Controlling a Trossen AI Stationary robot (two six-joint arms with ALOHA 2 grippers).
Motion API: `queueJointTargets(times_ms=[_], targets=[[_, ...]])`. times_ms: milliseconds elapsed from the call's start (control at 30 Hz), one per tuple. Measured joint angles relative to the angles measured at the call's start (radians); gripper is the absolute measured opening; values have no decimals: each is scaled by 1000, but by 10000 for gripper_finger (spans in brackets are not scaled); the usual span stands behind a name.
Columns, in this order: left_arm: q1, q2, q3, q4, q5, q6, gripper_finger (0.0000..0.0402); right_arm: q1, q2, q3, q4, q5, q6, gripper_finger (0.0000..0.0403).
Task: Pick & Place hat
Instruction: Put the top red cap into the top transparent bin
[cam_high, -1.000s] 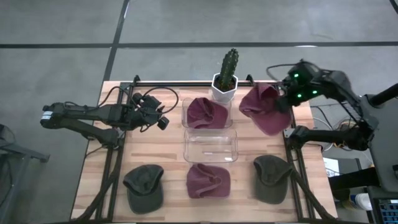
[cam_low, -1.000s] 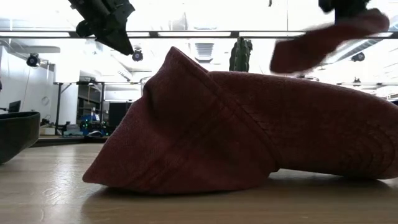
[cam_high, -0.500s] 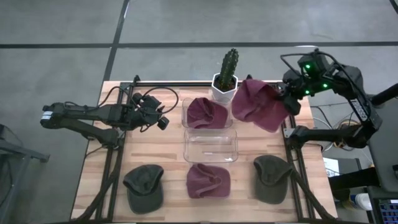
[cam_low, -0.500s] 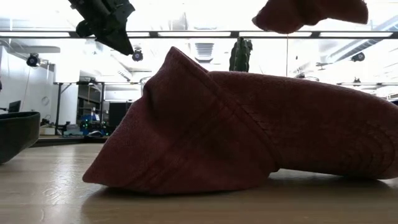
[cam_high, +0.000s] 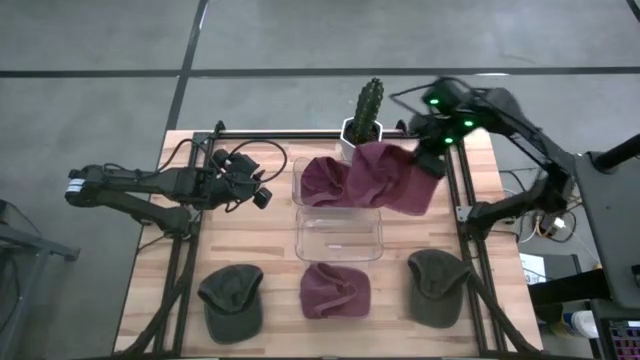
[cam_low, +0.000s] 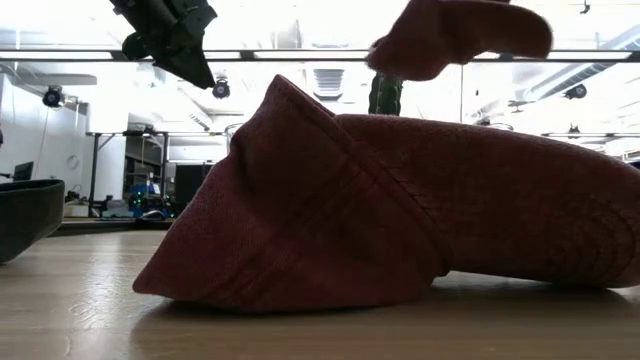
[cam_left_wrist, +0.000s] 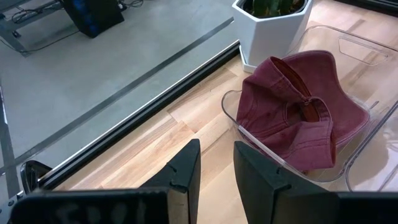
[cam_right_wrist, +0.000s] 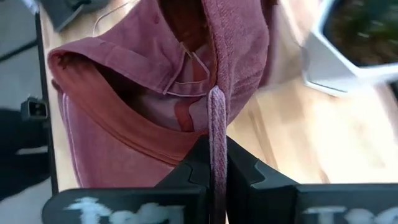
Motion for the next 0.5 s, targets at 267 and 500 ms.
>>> queueJointTargets(times_ms=[267, 500], targets=[[0, 0, 0, 0, 0, 0, 90, 102, 264, 198, 26, 30, -48, 13], [0, 0, 0, 0, 0, 0, 90, 112, 463, 401, 26, 63, -91, 13]])
